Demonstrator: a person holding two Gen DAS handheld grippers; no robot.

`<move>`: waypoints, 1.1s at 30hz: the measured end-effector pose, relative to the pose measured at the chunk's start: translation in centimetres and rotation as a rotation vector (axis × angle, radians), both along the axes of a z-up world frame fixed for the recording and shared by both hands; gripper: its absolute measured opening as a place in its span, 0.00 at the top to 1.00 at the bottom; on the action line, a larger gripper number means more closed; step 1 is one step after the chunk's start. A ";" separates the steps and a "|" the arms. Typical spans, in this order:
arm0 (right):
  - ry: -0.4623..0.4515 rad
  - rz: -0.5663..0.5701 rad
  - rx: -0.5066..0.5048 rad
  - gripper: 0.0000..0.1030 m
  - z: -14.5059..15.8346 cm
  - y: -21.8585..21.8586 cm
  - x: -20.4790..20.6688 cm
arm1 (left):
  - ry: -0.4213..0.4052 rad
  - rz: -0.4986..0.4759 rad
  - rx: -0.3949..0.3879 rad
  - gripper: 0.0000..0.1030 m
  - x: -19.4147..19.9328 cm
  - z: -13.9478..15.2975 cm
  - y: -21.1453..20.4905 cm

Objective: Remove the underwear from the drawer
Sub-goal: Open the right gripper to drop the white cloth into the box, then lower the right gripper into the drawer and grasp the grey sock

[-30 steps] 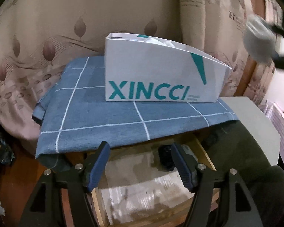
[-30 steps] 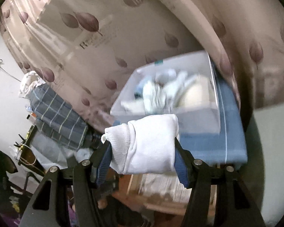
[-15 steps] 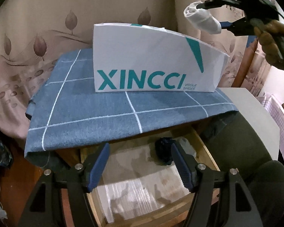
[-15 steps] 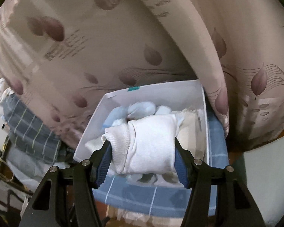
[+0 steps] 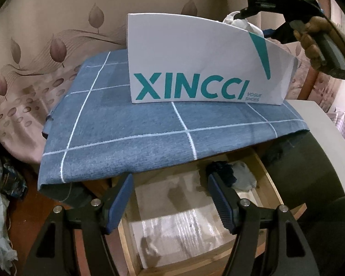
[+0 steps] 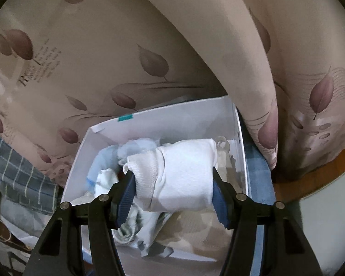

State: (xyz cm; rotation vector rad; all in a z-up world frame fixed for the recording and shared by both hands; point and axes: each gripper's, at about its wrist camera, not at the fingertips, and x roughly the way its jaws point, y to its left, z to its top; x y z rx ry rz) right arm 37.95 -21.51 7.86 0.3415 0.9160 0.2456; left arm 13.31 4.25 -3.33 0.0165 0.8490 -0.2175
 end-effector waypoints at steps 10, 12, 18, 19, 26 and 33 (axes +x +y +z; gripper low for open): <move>-0.081 -0.039 0.076 0.30 1.0 -1.9 -0.5 | 0.010 -0.003 0.019 0.33 0.1 -0.3 -0.2; -0.156 -0.015 0.103 0.30 2.1 -2.4 -2.1 | 0.013 -0.003 0.020 0.33 0.1 -0.3 -0.2; -0.319 0.173 0.083 0.30 4.8 -1.3 -10.4 | 0.017 0.002 0.036 0.33 0.3 -0.5 -0.2; -0.325 0.206 0.066 0.30 4.8 -1.0 -11.9 | 0.019 0.006 0.041 0.33 0.3 -0.6 -0.1; -0.178 0.528 -0.178 0.38 -2.1 2.7 -21.8 | 0.042 0.067 0.007 0.33 0.4 -0.5 1.8; 0.000 0.692 -0.626 0.78 -14.4 7.3 -23.1 | 0.034 0.079 0.025 0.33 -0.1 -0.3 2.1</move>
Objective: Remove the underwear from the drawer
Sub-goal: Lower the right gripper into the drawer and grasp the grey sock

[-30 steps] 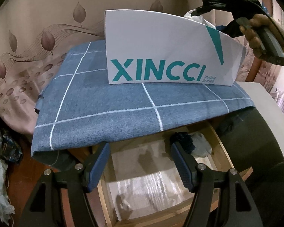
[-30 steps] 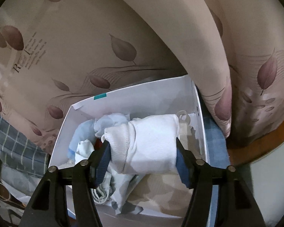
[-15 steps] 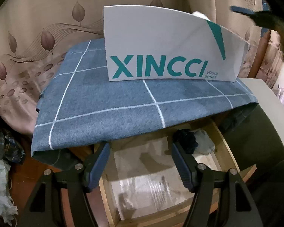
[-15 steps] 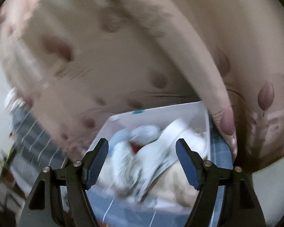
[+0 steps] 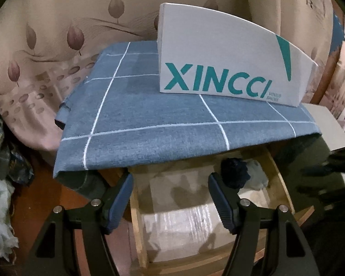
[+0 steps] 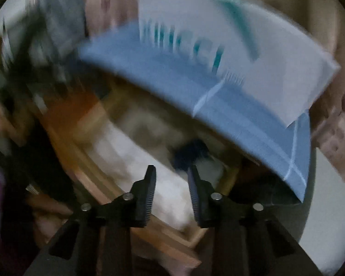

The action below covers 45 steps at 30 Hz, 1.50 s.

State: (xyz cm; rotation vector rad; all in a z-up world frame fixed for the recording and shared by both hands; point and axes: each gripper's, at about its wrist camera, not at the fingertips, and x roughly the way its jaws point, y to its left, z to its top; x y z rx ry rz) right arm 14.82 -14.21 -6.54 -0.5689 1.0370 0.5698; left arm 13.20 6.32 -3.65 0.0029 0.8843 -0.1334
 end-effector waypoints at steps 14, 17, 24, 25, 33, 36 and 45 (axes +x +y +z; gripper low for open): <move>-0.440 0.391 -0.913 0.80 -17.8 4.5 2.0 | 0.056 -0.044 0.027 0.33 0.1 -1.3 -1.2; -0.473 0.385 -0.943 0.80 -18.3 4.7 3.4 | 0.068 -0.056 0.030 0.33 0.3 -1.6 -1.5; -0.543 0.435 -1.041 0.87 -20.5 4.8 5.8 | 0.107 -0.082 0.032 0.33 0.6 -2.4 -2.2; -0.535 0.443 -1.047 0.81 -21.0 4.6 6.0 | 0.111 -0.084 0.031 0.33 0.6 -2.5 -2.3; -0.394 0.506 -0.923 0.91 -20.8 7.2 5.4 | 0.151 -0.101 0.022 0.33 0.9 -3.3 -2.7; -0.393 0.574 -0.861 0.91 -20.3 9.5 2.9 | 0.155 -0.096 0.033 0.33 0.9 -3.4 -2.5; -0.377 0.585 -0.674 0.57 -14.0 13.0 -1.5 | 0.168 -0.056 0.027 0.33 0.7 -3.5 -0.8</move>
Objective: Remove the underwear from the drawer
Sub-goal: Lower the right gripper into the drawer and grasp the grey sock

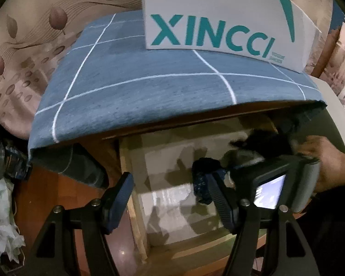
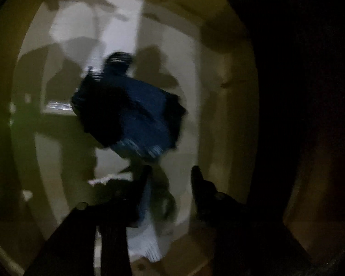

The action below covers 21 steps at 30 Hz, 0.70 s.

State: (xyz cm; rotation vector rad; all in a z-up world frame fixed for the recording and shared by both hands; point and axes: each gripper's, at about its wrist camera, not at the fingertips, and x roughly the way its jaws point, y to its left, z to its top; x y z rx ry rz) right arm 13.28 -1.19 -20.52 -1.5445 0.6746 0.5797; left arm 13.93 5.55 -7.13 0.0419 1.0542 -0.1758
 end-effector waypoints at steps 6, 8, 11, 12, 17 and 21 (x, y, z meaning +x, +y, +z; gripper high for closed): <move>0.076 -0.123 0.032 0.30 1.7 -1.9 1.1 | 0.010 0.000 -0.013 0.33 -0.2 0.0 0.0; 0.140 -0.178 0.069 0.24 2.4 -1.1 0.6 | 0.012 -0.009 0.003 0.33 -0.3 -0.1 -0.2; 0.257 -0.259 0.126 0.20 2.5 -1.6 1.9 | 0.021 -0.019 0.017 0.33 -0.4 -0.6 -0.4; 0.279 -0.287 0.134 0.18 2.4 -1.6 2.6 | 0.026 -0.020 0.020 0.33 -0.3 -0.7 -0.5; 0.392 -0.430 0.190 0.01 2.6 -1.6 4.9 | 0.036 -0.027 0.025 0.33 -0.3 -1.0 -0.7; 0.482 -0.520 0.228 0.03 3.1 -1.7 6.2 | 0.045 -0.030 0.032 0.33 -0.3 -1.4 -0.7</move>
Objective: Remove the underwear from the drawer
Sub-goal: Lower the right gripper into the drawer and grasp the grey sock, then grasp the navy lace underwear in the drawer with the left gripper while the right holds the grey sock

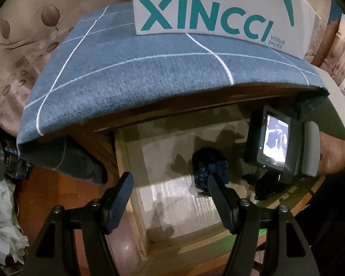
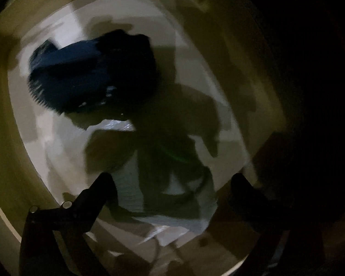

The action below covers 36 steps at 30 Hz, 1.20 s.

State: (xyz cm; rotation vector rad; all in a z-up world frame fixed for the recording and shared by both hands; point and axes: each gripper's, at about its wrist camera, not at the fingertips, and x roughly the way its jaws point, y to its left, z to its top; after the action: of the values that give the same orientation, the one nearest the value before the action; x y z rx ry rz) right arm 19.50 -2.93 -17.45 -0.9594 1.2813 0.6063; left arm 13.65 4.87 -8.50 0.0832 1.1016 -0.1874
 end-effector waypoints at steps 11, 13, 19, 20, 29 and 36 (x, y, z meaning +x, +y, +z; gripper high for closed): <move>0.000 -0.006 0.026 0.66 5.7 0.4 -5.1 | 0.022 -0.018 0.003 0.33 0.2 -0.2 -0.3; -0.020 -0.037 0.057 0.66 7.5 0.0 -3.8 | 0.021 -0.030 0.006 0.33 0.1 -0.3 -0.5; -0.040 -0.089 0.139 0.66 13.8 0.9 -4.0 | 0.031 -0.048 0.011 0.33 0.1 -0.6 -1.0; -0.039 -0.120 0.181 0.66 15.5 0.8 -4.5 | 0.034 -0.052 0.015 0.33 0.1 -0.8 -1.1; -0.109 -0.501 0.616 0.66 18.0 -9.7 -6.4 | 0.099 -0.077 0.040 0.33 0.5 -2.9 -2.4; -0.134 -0.597 0.781 0.66 18.5 -12.4 -5.9 | 0.160 -0.134 0.060 0.33 1.2 -4.9 -5.4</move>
State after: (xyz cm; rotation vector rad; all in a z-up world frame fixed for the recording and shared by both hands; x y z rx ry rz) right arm 13.57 -15.35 1.06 0.0382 1.0038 0.4893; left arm 14.86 -0.53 -13.38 0.1986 1.2623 -0.2856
